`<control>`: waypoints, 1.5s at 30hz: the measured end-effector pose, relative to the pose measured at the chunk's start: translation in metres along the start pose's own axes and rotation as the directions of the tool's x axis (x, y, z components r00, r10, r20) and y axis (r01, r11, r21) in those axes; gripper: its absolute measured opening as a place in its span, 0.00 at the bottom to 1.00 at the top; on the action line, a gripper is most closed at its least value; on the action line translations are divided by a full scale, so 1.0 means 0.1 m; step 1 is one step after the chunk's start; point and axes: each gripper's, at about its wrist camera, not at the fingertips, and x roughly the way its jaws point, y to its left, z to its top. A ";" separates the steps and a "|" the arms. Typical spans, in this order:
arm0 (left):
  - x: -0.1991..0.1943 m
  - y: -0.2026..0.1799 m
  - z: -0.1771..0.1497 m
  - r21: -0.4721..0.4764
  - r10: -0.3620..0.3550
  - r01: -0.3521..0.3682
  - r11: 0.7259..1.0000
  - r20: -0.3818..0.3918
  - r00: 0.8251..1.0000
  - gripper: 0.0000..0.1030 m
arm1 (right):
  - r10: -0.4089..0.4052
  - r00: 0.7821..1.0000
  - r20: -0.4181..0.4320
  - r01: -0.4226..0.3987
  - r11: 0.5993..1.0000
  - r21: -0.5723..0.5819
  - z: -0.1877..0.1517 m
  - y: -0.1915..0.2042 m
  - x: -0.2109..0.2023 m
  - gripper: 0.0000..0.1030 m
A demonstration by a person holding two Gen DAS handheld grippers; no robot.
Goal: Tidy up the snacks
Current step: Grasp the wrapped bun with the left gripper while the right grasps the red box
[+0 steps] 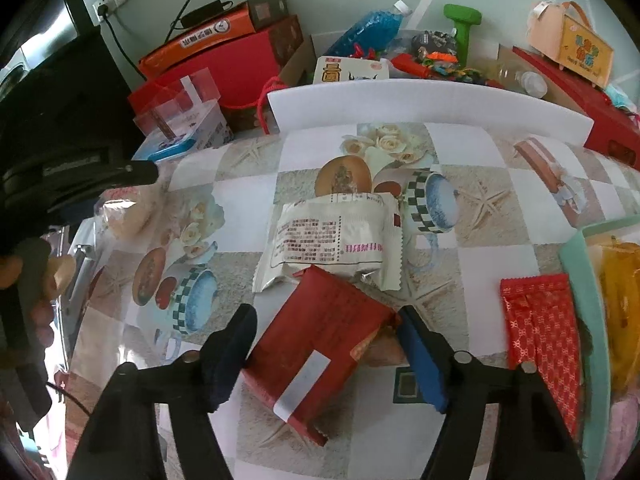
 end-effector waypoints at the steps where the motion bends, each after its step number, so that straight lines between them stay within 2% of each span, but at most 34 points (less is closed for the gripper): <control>1: 0.03 -0.01 0.01 0.001 0.006 -0.006 1.000 -0.005 1.000 0.89 | -0.001 1.000 0.001 0.001 1.000 -0.007 0.00 0.00 0.00 0.68; 2: 0.07 -0.02 0.03 0.003 0.021 -0.021 1.000 -0.016 1.000 0.88 | -0.002 1.000 0.001 0.002 1.000 -0.013 0.00 0.00 0.00 0.66; 4: 0.10 -0.04 0.04 0.011 0.040 -0.039 0.999 -0.022 0.999 0.76 | -0.004 1.000 0.001 0.004 1.000 -0.017 0.00 0.00 0.01 0.61; 11: 0.11 -0.13 -0.02 0.030 0.041 -0.041 0.999 -0.029 0.999 0.74 | 0.025 1.000 -0.002 -0.025 1.000 -0.015 -0.01 -0.07 -0.03 0.51; 16: 0.06 -0.21 -0.12 0.026 0.016 -0.015 1.000 -0.034 0.999 0.66 | 0.042 0.999 -0.008 -0.042 0.999 -0.018 -0.06 -0.11 -0.08 0.40; 21: -0.03 -0.28 -0.25 0.004 -0.013 0.013 1.000 -0.030 0.999 0.59 | 0.061 0.998 -0.012 -0.061 0.998 -0.023 -0.15 -0.17 -0.17 0.40; 27: -0.13 -0.41 -0.47 -0.024 -0.053 0.052 0.998 -0.018 0.998 0.57 | 0.082 0.997 0.007 -0.082 0.997 -0.007 -0.27 -0.31 -0.39 0.40; 31: -0.22 -0.50 -0.64 -0.075 -0.106 0.105 0.992 -0.006 0.994 0.57 | 0.088 0.996 0.019 -0.088 0.996 0.003 -0.35 -0.43 -0.54 0.40; 38: -0.44 -0.63 -1.00 -0.195 -0.202 0.205 0.959 0.036 0.979 0.57 | 0.085 0.995 0.058 -0.088 0.995 0.039 -0.41 -0.68 -0.84 0.40; 45: -0.74 -0.84 -1.31 -0.255 -0.268 0.283 0.925 0.093 0.959 0.57 | 0.078 0.991 0.112 -0.088 0.993 0.083 -0.50 -0.95 -1.16 0.40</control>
